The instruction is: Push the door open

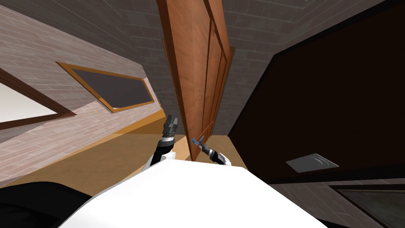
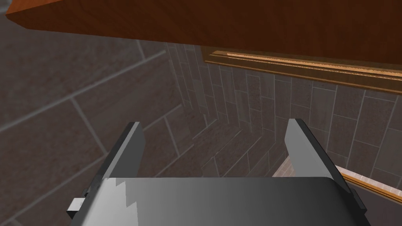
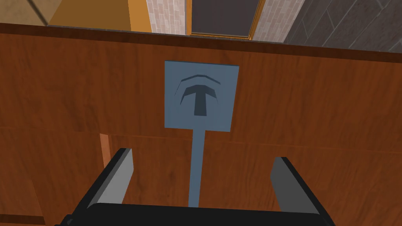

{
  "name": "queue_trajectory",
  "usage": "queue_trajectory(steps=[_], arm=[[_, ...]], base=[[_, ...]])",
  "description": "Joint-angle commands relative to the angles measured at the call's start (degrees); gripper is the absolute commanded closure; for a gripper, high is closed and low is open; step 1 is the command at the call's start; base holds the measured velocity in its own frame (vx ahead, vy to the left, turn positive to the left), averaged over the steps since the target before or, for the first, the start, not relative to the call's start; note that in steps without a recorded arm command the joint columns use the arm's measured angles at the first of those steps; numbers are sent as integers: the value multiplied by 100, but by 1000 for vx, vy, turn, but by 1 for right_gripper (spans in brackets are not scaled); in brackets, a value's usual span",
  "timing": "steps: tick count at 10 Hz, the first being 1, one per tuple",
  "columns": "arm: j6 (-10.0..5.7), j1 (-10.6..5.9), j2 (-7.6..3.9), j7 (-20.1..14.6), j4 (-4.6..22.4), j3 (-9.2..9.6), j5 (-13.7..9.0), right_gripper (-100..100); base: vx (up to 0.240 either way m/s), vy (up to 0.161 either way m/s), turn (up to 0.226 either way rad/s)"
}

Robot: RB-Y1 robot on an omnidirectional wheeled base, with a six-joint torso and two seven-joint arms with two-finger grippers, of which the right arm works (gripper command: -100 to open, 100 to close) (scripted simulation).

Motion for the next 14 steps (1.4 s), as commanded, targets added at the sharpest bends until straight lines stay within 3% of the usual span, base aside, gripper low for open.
queue_trajectory(steps=[1, 2, 7, 8, 11, 14], arm=[[0, 0, 0, 0, 0, 0, 0, -100], [0, 0, 0, 0, 0, 0, 0, 100], [0, 0, 0, 0, 0, 0, 0, 100], [44, 17, -10, 32, 8, -98, -84, -100], [71, 29, -24, 32, -15, -133, -114, -100], [182, 28, 127, 169, 41, -185, -170, -100]], base=[[49, 64, 9], [-2, -3, -12], [-12, -15, 0], [-89, -82, -121], [-118, -85, -52], [117, 154, 64]])
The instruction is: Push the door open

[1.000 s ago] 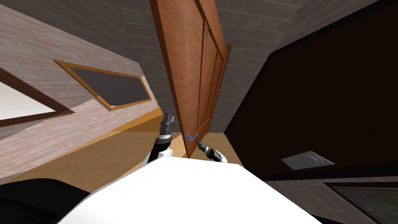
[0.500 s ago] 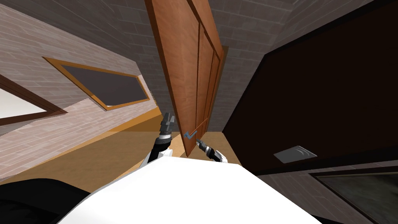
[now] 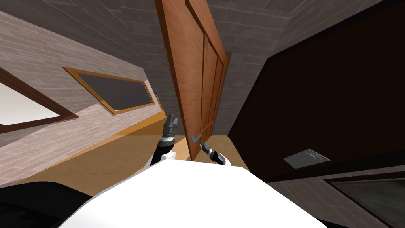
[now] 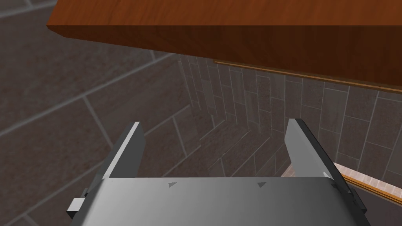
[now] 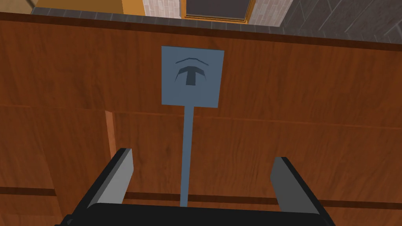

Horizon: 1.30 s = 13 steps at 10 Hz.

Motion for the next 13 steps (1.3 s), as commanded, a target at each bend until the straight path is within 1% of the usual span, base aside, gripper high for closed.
queue_trajectory(steps=[1, 2, 3, 4, 9, 10, 13], arm=[[56, -4, 72, 64, 19, -21, -24, -100], [81, -5, 108, 95, 32, -33, -36, -100], [71, 10, 81, 69, -2, -21, -25, -100], [71, 10, 81, 69, -2, -21, -25, 100], [71, 10, 81, 69, -2, -21, -25, 100], [-61, 13, -35, -49, -42, 86, 79, 100], [-208, 21, -143, -164, -86, 190, 176, 100]], base=[[153, 216, 59], [159, 188, 58], [67, 83, 14], [-8, -4, -12], [-12, -18, 1], [-29, -94, 88], [-56, -116, 54]])
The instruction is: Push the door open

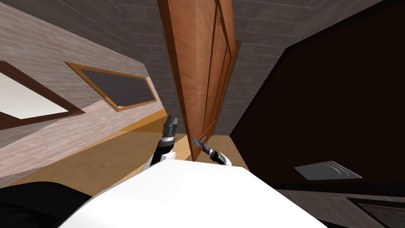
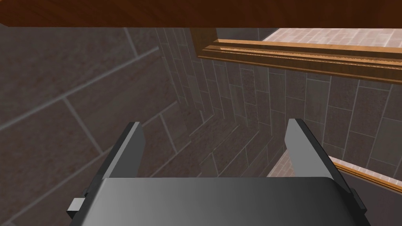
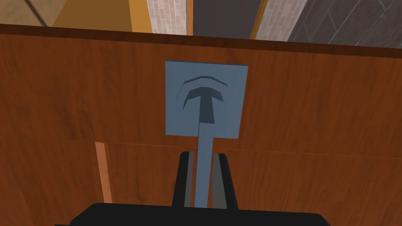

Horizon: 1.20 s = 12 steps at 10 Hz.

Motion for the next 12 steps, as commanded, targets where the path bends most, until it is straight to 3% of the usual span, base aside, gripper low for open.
queue_trajectory(steps=[1, 10, 11, 12], arm=[[-182, -6, -20, -35, 117, 74, 61, 100], [-182, -6, -20, -35, 117, 74, 61, 100], [-235, -3, -122, -113, 27, 112, 111, 100], [-277, 3, -151, -138, 17, 135, 134, 100]], base=[[-38, -75, 25], [-2, -5, 3], [-21, -77, 74], [-45, -122, 85]])
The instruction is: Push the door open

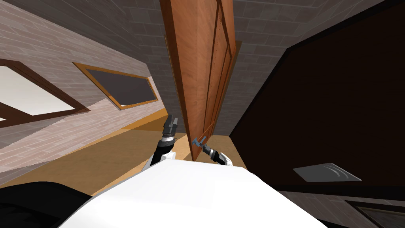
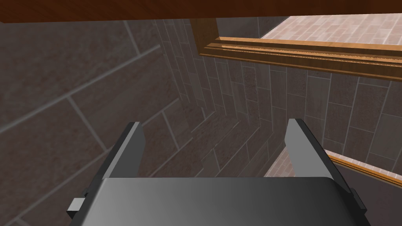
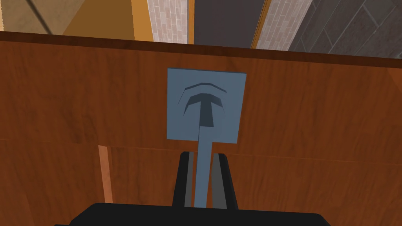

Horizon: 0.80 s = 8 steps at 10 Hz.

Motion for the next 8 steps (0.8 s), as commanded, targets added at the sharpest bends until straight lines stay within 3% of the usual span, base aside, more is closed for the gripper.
queue_trajectory(steps=[1, 5, 6, 8], arm=[[-181, 48, -83, -78, -7, 106, 86, 100], [-181, 48, -83, -78, -7, 106, 86, 100], [-122, 91, -138, -72, -41, 5, 4, -100], [-119, 122, -168, -58, -29, -70, -61, -100]], base=[[-49, -140, 102], [-14, -17, -10], [-81, -128, -104], [-116, -200, -102]])
